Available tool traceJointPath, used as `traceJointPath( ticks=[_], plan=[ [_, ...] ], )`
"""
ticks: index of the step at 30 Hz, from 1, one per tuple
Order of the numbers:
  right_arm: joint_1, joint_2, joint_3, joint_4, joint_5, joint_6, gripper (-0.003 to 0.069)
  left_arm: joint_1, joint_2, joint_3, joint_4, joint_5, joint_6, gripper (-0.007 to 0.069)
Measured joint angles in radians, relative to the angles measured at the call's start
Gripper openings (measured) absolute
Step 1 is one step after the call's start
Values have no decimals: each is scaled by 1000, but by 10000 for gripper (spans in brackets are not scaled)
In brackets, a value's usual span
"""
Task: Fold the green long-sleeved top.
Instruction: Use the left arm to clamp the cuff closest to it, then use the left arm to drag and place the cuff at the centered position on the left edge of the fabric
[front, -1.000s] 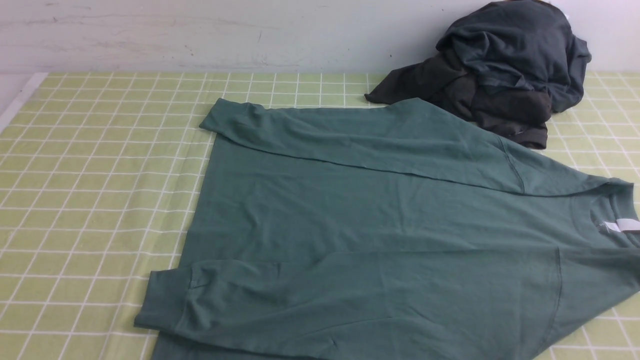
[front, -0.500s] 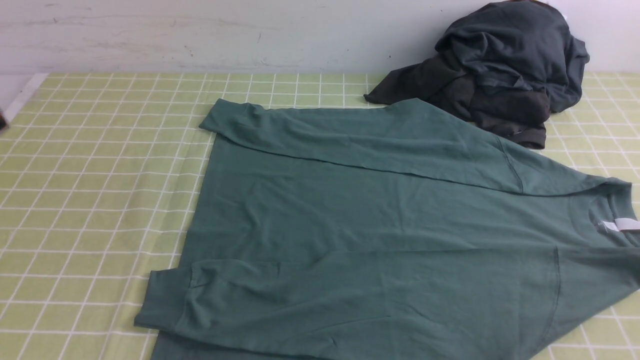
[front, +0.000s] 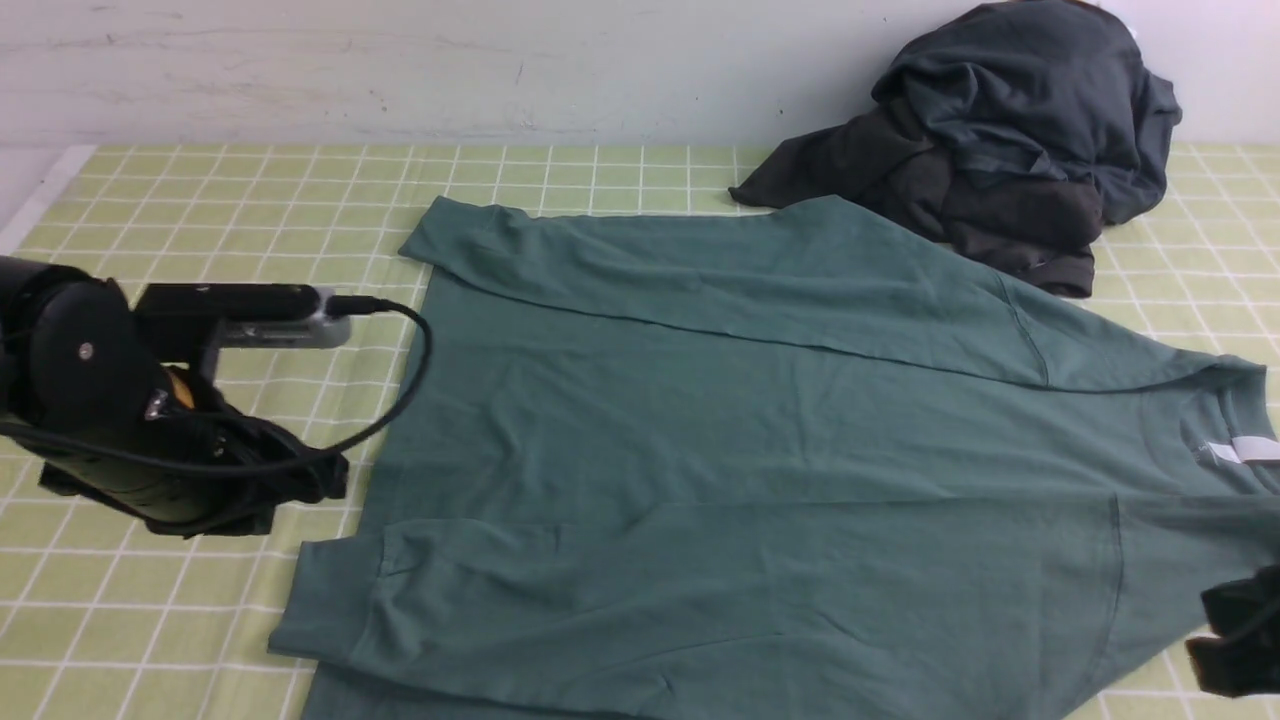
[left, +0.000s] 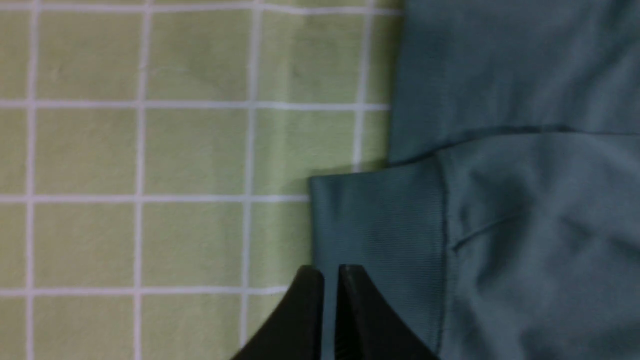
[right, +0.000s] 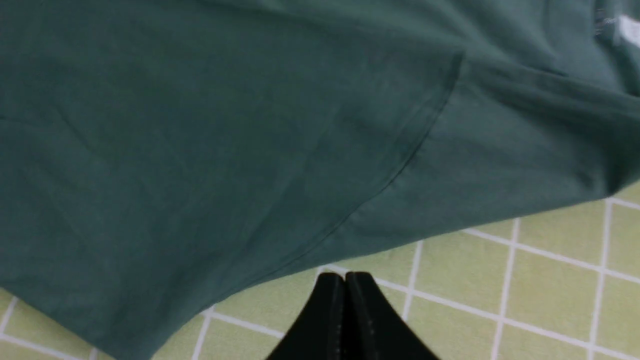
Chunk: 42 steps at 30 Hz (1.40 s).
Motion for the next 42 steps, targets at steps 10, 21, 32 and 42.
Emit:
traceJointPath(
  ticks=[10, 21, 32, 42],
  plan=[
    [11, 107, -2, 166, -101, -115, -13, -18, 52, -18, 4, -9, 41, 45],
    [12, 111, -2, 257, -101, -193, -13, 16, 236, -18, -4, -73, 35, 344],
    [12, 111, -2, 265, -104, -196, -13, 16, 248, -32, -13, -96, 39, 29],
    [12, 111, -2, 265, -104, -196, -13, -1, 8, -223, -77, -68, 117, -3]
  ],
)
